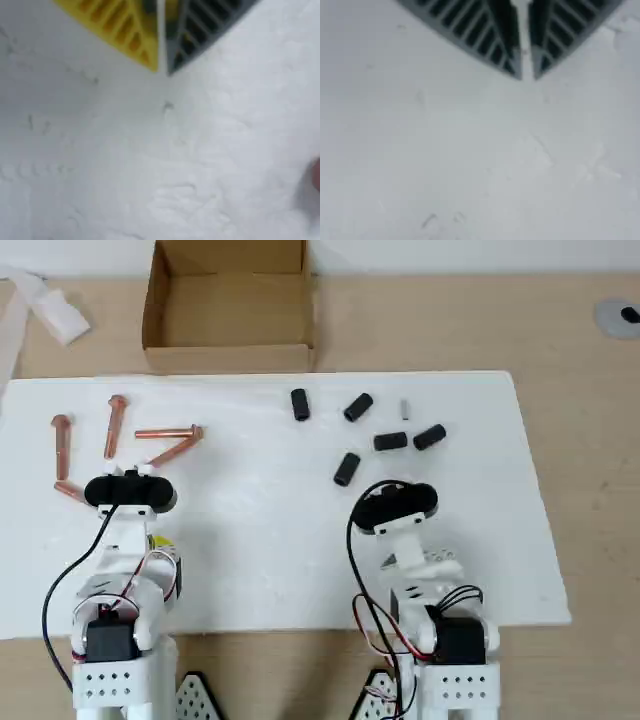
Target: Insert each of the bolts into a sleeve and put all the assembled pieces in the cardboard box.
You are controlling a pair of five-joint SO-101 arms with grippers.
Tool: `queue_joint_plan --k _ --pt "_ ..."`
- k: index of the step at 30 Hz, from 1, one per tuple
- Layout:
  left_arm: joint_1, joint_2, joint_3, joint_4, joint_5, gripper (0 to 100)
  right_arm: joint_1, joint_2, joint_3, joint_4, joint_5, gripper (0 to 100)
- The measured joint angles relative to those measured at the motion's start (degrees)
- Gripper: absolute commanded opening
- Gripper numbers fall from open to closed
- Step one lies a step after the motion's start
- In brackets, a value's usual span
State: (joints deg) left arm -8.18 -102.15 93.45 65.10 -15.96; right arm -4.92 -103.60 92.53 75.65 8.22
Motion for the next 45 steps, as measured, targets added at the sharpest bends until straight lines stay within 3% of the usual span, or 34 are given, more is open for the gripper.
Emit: queue_joint_plan --k 16,24,32,36,45 --pt "0.0 0.18 0.0 -2.37 -2.55 1 0.0 0.0 0.7 -3.96 -1.58 0.9" --pt "-12.04 7.3 -9.67 -1.76 -0.79 1 2.2 4.04 -6.95 -4.04 -2.73 0.9" --pt "-15.12 40.53 -38.24 -0.18 0.88 4 2.2 35.25 -30.86 -4.22 -2.9 0.9" --pt "-15.47 62.77 -55.38 5.01 1.93 12 2.2 52.57 -44.92 -4.22 -2.9 0.9" --pt "-22.33 107.69 -98.46 21.45 2.73 12 -2.29 75.34 -61.63 -6.95 -2.29 0.9"
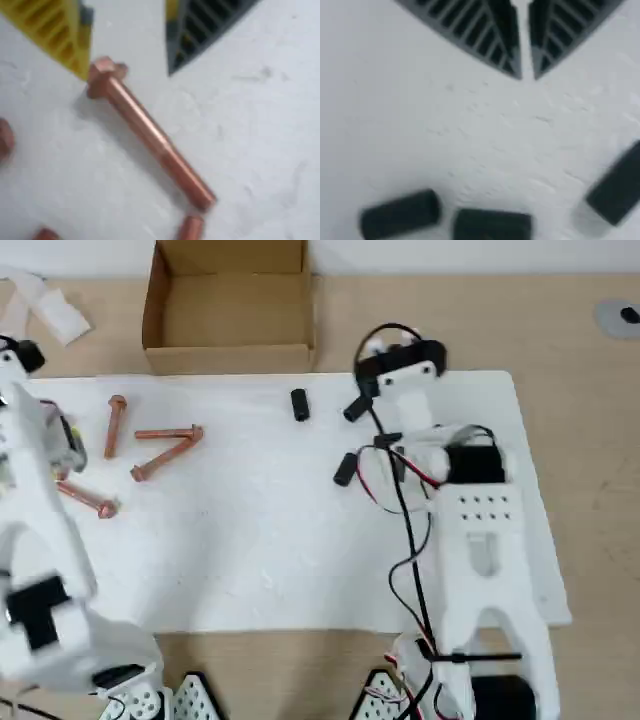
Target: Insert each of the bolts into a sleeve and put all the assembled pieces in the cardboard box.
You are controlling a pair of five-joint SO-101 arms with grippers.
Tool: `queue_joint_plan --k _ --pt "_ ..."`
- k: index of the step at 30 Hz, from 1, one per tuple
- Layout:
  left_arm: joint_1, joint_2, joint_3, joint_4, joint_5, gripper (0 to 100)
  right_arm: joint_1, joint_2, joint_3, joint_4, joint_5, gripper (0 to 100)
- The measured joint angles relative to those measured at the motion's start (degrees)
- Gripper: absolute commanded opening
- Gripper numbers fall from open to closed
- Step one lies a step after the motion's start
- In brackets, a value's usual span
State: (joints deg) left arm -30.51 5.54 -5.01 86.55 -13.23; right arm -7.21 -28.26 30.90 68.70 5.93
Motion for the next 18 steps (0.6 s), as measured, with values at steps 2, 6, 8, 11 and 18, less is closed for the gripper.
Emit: queue_joint_plan --k 2,6,8,11,18 --pt "-0.44 8.0 -10.29 4.57 0.0 12 -2.2 2.46 -0.35 -1.76 0.79 0.9" --pt "-0.44 22.24 -29.8 10.64 -1.67 12 -6.24 6.42 -0.35 -5.36 1.14 0.9" --pt "-0.53 28.04 -37.27 12.31 -3.96 12 -6.86 7.82 -0.35 -6.77 1.14 0.9" --pt "-0.7 34.73 -44.31 13.19 -7.47 12 -6.95 9.32 -0.35 -8.44 1.14 0.9" --pt "-1.32 38.33 -47.3 13.27 -13.27 12 -6.95 10.99 -0.35 -8.88 1.14 0.9"
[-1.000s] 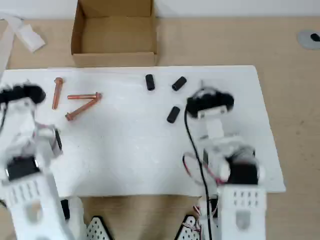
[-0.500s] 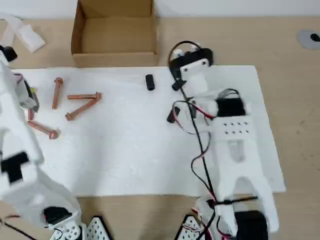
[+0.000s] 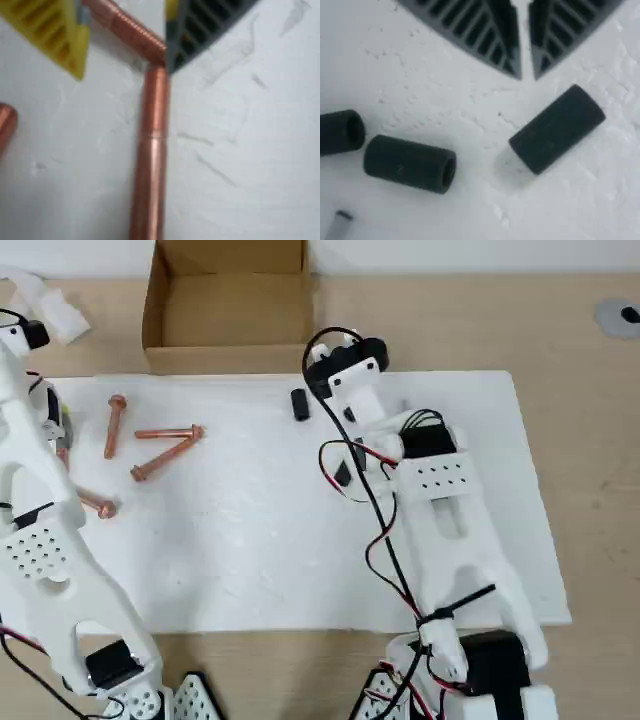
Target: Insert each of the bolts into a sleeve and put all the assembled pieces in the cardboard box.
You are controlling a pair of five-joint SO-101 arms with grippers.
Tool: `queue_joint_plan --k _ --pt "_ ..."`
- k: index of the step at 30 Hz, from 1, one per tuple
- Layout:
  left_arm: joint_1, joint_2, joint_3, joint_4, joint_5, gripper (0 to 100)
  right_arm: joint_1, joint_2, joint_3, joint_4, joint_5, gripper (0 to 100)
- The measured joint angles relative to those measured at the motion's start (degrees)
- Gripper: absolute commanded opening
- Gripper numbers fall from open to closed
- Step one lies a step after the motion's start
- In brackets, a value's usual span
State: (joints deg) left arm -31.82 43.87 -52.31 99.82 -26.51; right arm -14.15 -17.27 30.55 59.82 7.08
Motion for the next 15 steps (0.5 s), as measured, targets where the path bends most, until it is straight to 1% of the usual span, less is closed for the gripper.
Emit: queue_joint_plan --k 10,15 --pt "-0.44 0.09 0.0 -5.27 -0.44 12 0.0 0.09 0.0 0.0 0.0 0.9" --pt "-0.44 3.6 0.0 -9.05 -2.2 12 0.0 0.09 0.0 0.0 0.0 0.9"
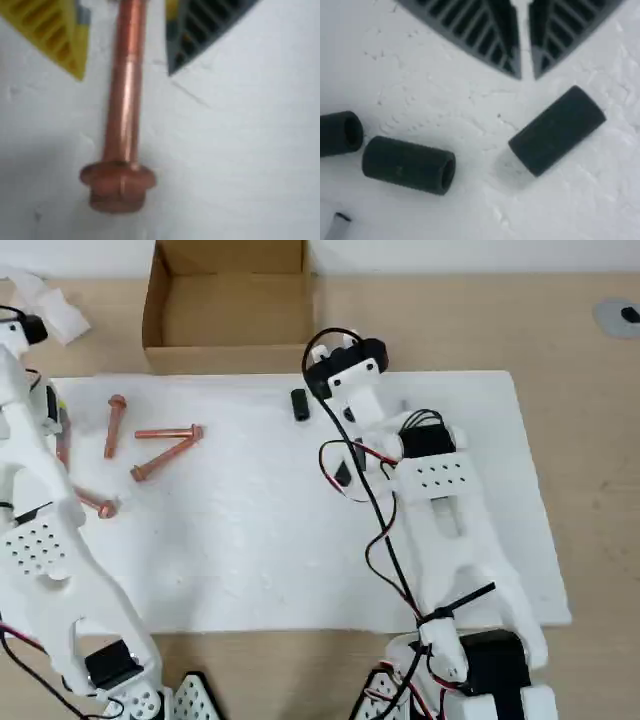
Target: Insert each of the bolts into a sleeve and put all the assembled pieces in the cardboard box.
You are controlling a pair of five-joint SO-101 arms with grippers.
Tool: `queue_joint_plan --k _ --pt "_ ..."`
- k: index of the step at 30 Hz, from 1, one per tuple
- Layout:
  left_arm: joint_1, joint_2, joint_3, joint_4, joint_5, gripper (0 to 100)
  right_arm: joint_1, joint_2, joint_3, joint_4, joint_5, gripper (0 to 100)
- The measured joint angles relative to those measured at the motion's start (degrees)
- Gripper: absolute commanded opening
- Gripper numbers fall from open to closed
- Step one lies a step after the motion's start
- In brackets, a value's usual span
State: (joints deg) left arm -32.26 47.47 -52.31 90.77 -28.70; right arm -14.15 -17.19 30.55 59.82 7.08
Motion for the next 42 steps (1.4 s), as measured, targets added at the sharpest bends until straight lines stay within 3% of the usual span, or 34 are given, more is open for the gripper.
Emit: queue_joint_plan --k 9,18,26,32,42 --pt "-0.09 6.51 -0.53 -2.46 -0.18 12 0.0 0.0 0.0 0.0 0.0 0.9" --pt "-0.18 8.18 -0.88 -7.12 8.35 12 0.0 0.0 0.0 0.0 0.0 0.9" --pt "0.09 8.53 -0.97 -7.3 9.14 12 0.0 0.0 0.0 0.0 0.0 0.9" --pt "0.7 10.37 -1.23 -7.91 9.23 1 0.0 0.0 0.0 0.0 0.0 0.9" --pt "1.32 13.1 -2.99 -7.91 9.85 1 0.0 0.0 0.0 0.0 0.0 0.9"
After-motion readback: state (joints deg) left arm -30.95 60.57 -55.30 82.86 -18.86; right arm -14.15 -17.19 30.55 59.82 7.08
